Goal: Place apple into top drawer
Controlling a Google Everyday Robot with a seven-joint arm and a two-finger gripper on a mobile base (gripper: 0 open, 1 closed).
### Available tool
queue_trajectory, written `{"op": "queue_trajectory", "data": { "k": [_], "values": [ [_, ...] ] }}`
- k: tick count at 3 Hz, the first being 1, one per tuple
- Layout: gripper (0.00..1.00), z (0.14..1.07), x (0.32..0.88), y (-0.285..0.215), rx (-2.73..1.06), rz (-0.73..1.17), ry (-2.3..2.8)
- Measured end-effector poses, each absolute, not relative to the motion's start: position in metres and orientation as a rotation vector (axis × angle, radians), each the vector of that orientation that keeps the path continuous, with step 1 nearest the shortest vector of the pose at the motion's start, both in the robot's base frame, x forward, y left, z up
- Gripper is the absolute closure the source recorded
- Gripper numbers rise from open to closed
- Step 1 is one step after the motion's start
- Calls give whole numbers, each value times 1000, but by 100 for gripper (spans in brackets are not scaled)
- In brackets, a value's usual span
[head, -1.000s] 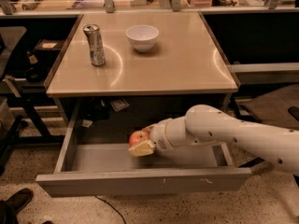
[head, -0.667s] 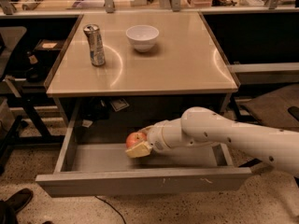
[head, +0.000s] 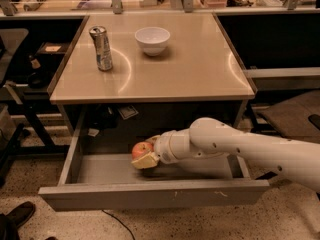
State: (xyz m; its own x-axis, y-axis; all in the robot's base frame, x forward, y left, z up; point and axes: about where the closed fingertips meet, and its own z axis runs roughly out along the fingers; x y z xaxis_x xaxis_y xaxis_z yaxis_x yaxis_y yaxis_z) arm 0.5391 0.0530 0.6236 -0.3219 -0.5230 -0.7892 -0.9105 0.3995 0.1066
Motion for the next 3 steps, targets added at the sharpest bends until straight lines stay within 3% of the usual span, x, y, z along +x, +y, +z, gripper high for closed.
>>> {"op": "queue_trajectory", "data": {
  "k": [3],
  "values": [
    [36,623,539,53,-1221,732,1981]
  ]
}}
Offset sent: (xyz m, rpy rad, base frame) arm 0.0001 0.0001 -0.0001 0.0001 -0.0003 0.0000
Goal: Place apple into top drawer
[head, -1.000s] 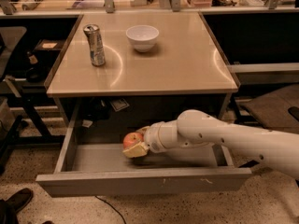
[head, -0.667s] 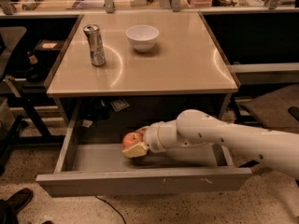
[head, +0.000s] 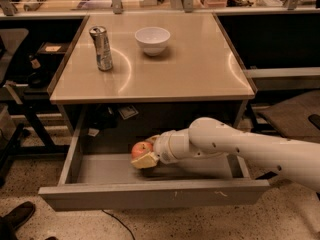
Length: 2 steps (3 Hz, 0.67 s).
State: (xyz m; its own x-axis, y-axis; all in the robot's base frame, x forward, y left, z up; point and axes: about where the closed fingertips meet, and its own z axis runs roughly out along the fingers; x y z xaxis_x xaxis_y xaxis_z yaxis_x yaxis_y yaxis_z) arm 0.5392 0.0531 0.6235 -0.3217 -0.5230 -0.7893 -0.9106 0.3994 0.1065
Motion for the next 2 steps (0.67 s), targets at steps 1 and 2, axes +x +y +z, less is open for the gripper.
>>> {"op": "queue_trajectory", "data": {
  "k": [1,2],
  "values": [
    [12,623,539,53,-1221,732,1981],
    [0,623,539,53,-1221,732,1981]
  ]
}}
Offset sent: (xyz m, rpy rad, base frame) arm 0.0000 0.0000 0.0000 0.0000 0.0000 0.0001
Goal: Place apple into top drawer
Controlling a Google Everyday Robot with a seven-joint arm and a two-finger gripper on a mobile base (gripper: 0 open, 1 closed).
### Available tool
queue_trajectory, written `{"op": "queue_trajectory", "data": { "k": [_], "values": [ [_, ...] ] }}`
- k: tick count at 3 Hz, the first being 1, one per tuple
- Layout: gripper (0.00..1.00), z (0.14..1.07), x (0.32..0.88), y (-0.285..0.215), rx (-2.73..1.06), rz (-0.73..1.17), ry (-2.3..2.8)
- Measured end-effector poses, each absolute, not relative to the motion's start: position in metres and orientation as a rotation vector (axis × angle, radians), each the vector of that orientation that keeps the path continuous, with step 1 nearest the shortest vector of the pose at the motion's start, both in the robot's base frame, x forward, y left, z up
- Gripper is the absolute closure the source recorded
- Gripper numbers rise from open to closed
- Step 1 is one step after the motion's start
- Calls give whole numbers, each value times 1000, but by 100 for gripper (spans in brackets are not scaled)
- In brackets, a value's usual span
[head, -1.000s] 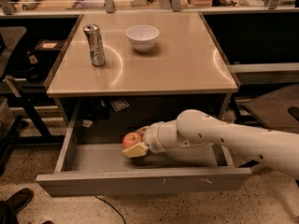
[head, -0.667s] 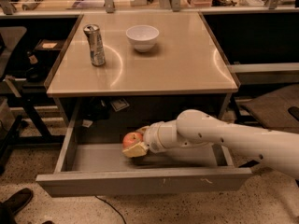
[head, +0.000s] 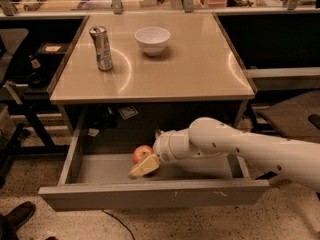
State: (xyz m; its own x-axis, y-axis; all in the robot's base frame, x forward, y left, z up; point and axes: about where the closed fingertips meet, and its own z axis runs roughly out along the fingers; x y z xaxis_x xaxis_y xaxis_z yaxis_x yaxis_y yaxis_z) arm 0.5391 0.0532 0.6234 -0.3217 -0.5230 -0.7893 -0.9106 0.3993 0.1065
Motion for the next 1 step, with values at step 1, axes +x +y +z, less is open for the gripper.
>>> {"op": "queue_trajectory", "data": {
  "k": [1],
  "values": [
    [0,623,539,53,-1221,732,1981]
  ]
}}
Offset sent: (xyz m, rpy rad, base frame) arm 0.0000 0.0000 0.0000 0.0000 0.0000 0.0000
